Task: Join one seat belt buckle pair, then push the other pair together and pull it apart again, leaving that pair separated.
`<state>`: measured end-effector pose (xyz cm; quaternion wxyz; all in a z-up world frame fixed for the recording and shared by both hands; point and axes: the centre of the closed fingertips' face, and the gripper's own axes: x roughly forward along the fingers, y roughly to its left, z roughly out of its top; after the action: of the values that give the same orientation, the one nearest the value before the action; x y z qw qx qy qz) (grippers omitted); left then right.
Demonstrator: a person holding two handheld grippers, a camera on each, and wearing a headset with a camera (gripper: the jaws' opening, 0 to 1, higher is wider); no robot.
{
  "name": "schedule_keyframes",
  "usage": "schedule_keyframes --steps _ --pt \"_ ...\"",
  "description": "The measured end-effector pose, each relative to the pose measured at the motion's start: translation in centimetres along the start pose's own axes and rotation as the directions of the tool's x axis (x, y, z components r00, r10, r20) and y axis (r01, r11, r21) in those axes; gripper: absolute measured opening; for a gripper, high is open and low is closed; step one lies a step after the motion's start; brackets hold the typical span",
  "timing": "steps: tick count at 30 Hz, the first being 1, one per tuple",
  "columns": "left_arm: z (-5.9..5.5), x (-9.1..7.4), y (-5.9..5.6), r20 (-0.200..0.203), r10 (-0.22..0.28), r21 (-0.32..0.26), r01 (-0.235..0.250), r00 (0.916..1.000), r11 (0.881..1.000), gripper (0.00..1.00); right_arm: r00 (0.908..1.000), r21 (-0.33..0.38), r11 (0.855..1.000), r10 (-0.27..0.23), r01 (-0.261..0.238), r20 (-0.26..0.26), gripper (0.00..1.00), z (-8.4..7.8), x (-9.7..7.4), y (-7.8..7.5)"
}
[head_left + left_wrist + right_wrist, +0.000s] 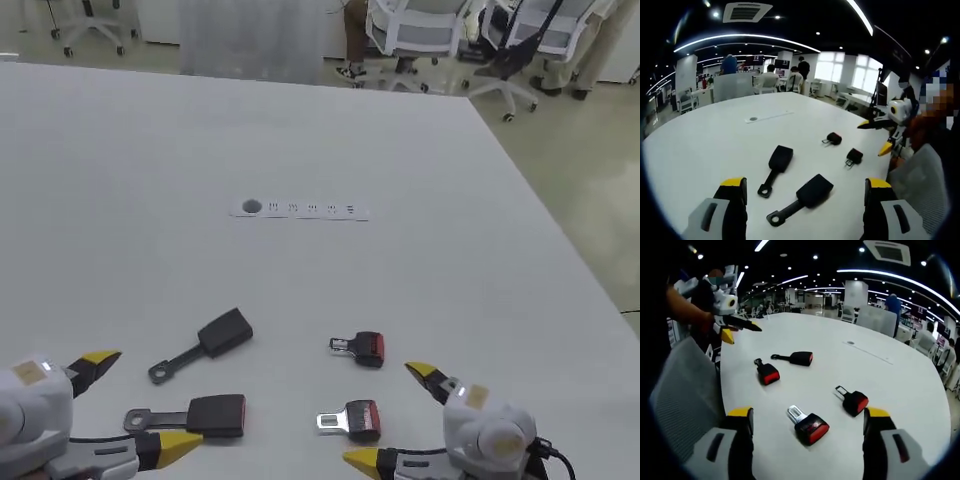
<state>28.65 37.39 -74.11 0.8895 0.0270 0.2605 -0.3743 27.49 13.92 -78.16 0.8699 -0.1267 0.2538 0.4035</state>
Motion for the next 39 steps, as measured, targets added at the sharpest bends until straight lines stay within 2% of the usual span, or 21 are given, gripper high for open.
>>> schedule_keyframes --steps 5,9,11,17,20,25,29,30,34,37,39 --pt "-0.4 0.7 0.0 -0.02 -0.022 0.029 0.023 0.9995 0.999 0.99 0.999 -0.011 0.999 0.037 -0.037 -0.024 0.92 -0.5 0.6 0.0" --pt "-0.9 1.3 -0.2 -0.046 -0.051 0.042 0.053 0.9976 0.998 0.99 0.9976 0.007 0.998 0.06 -0.06 -0.035 0.91 -0.9 1.1 -0.3" --pt "-1.5 1.6 -0.4 -0.079 -0.068 0.063 0.073 0.9945 0.995 0.99 0.9956 -0.009 0.997 0.076 -0.077 -0.054 0.91 -1.2 1.3 -0.2" --pt "-1.8 2.6 -1.0 -0.124 -0.115 0.118 0.13 0.9856 0.985 0.96 0.9883 -0.032 0.992 0.123 -0.126 -0.091 0.87 -1.7 1.6 -0.3" --pt "-2.4 3.0 -1.5 -0.166 -0.151 0.151 0.176 0.9745 0.973 0.92 0.9817 -0.038 0.986 0.155 -0.16 -0.111 0.84 -2.1 1.8 -0.4" --pt "-3.1 3.6 -1.9 -0.208 -0.183 0.182 0.222 0.9608 0.958 0.88 0.9723 -0.052 0.979 0.187 -0.196 -0.14 0.82 -2.6 2.0 -0.6" --pt "-3.7 4.2 -2.1 -0.247 -0.212 0.214 0.267 0.9456 0.94 0.86 0.9551 -0.064 0.965 0.239 -0.253 -0.175 0.82 -3.3 2.3 -0.2" --pt "-3.9 4.4 -2.0 -0.259 -0.219 0.221 0.278 0.9408 0.935 0.85 0.9478 -0.066 0.959 0.258 -0.274 -0.188 0.81 -3.6 2.3 0.0" --pt "-4.6 5.1 -2.0 -0.297 -0.238 0.244 0.314 0.9249 0.918 0.79 0.9361 -0.077 0.95 0.281 -0.302 -0.212 0.81 -4.0 2.6 0.2" --pt "-5.3 5.9 -1.9 -0.333 -0.254 0.262 0.348 0.9082 0.9 0.78 0.9226 -0.069 0.941 0.309 -0.332 -0.231 0.78 -4.5 2.9 0.2" --pt "-5.7 6.3 -1.8 -0.35 -0.259 0.269 0.361 0.9005 0.893 0.76 0.9122 -0.07 0.935 0.321 -0.349 -0.254 0.76 -5.1 3.0 0.1"
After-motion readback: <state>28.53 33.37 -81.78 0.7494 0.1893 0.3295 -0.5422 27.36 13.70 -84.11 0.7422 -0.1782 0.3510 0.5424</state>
